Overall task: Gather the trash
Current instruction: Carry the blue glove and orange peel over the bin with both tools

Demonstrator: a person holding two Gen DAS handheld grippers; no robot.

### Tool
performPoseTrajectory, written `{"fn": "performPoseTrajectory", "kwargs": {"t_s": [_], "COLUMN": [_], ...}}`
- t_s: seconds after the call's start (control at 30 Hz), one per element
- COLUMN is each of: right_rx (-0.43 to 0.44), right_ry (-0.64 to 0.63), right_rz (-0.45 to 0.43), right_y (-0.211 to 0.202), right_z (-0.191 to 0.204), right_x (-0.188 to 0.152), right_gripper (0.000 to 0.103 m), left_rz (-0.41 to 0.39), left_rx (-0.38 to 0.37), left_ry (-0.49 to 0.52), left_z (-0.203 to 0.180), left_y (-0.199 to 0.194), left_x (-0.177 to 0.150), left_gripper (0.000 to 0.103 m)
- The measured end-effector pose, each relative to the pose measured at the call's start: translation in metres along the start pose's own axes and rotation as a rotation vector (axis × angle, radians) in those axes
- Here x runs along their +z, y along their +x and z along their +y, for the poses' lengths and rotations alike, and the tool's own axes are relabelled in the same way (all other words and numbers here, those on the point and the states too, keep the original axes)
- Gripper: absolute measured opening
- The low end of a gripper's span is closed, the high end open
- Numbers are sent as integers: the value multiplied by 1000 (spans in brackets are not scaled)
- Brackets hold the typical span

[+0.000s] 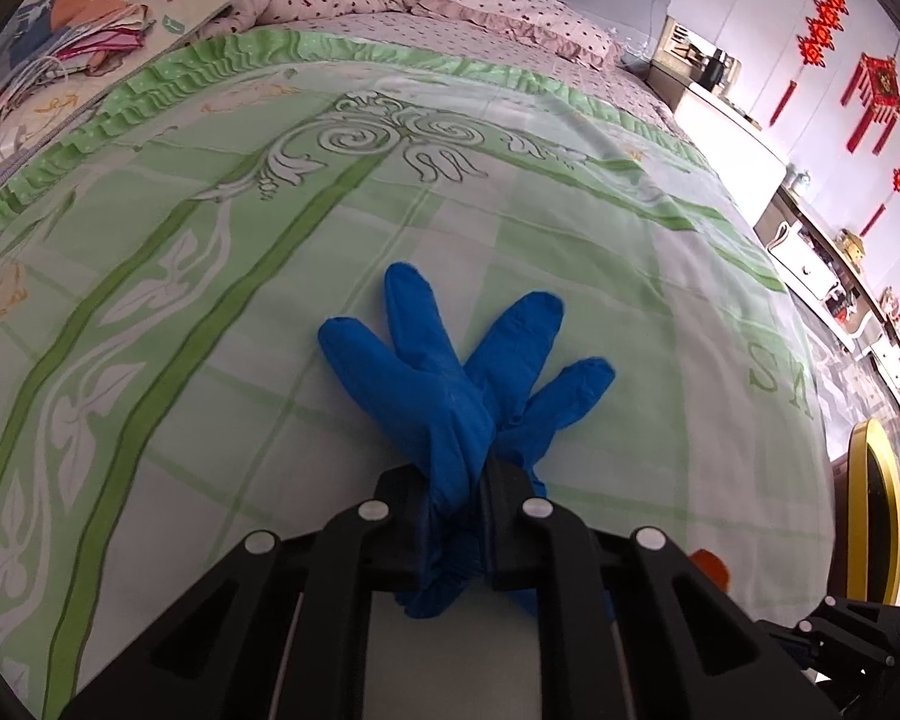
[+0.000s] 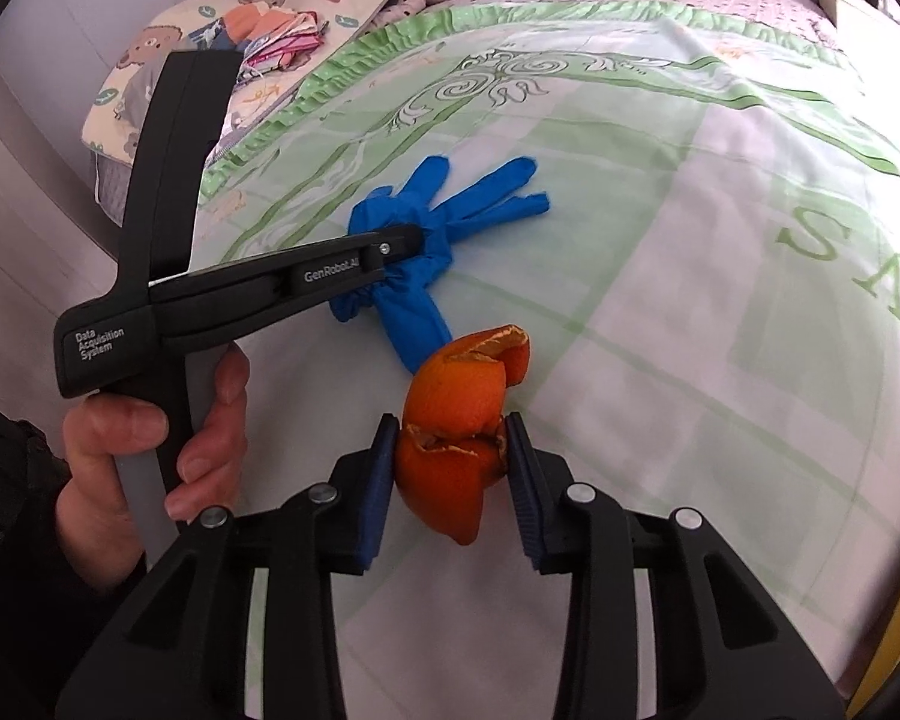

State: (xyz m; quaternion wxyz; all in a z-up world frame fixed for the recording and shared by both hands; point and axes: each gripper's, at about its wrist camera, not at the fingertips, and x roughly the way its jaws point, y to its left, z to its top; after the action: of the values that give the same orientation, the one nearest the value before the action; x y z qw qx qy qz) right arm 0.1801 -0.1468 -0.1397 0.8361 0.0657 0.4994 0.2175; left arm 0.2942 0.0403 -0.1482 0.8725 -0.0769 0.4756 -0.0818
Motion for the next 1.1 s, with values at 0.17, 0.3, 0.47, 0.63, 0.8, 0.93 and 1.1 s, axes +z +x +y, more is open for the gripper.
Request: {"fn": "performPoseTrajectory", "kwargs": {"t_s": [0.17,0.3,0.47,0.63,0.8,0.93,1.1], "right_rx": [-2,-13,-39,-81,-154,-208,-238], "right_ry": [-1,8,65,131,189,251,320], "right_rz": [-30,-75,-147,-236,-342,-402,-415], "right_y": [-30,-67,-124,-186,-249,-293,-319], "right_z": [0,-8,-35,-69,-109,-145,-183], "right_x": [-6,-17,-34,-51,-68,-82,-95], "right_gripper": [34,34,34,34,34,34,34], "left_rz": [-37,-72,-127,-174,-186,-177,-143], "left_rx": [11,13,-15,-75,-157,-205,-256], "left_ry": [2,20,85,143,201,253,303], "left_z": [-4,-15,-54,-102,-161,-206,-259], "left_y": [-25,-52,-92,-123,-140,-142,-133], "left_x": [3,1,-8,-15,-27,-36,-47], "left_gripper": [10,10,10,10,10,10,10]}}
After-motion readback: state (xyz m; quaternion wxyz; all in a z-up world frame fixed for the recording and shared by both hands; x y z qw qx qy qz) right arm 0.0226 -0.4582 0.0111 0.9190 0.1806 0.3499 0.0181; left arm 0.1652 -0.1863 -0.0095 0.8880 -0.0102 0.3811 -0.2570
